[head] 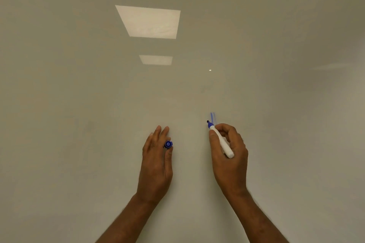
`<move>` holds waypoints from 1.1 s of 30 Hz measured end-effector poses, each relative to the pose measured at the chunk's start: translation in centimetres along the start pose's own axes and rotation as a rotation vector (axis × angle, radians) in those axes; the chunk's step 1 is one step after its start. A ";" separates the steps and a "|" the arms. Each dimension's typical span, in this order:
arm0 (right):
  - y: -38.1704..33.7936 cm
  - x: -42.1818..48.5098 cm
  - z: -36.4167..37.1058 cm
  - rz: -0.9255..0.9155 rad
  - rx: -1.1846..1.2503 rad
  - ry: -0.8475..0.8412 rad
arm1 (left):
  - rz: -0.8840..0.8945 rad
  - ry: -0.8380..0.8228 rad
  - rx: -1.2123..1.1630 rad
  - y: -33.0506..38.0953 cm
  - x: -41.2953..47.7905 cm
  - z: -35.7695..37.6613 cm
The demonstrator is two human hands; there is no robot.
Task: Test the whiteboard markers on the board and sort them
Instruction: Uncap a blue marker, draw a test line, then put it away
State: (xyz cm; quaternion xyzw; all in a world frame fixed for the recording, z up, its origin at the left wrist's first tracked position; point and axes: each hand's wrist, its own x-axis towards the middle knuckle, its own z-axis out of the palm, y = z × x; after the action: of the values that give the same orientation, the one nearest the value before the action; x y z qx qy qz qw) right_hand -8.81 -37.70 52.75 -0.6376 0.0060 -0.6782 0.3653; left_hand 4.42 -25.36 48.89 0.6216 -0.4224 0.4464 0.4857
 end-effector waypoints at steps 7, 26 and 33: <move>2.2 1.2 1.0 -0.160 -0.048 0.011 | 0.096 0.069 0.051 -1.5 -0.1 1.4; 4.0 -4.9 -1.0 -0.018 -0.075 -0.013 | 0.160 0.100 0.073 -1.5 0.0 1.7; 1.4 0.8 1.5 -0.127 -0.059 -0.030 | 0.138 0.092 0.073 -1.7 -0.1 1.6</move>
State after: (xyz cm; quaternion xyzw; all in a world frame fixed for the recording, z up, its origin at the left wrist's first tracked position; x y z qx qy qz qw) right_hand -6.76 -38.43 53.09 -0.6574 -0.0197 -0.6899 0.3026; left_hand 6.30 -26.60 48.23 0.5872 -0.4250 0.5221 0.4495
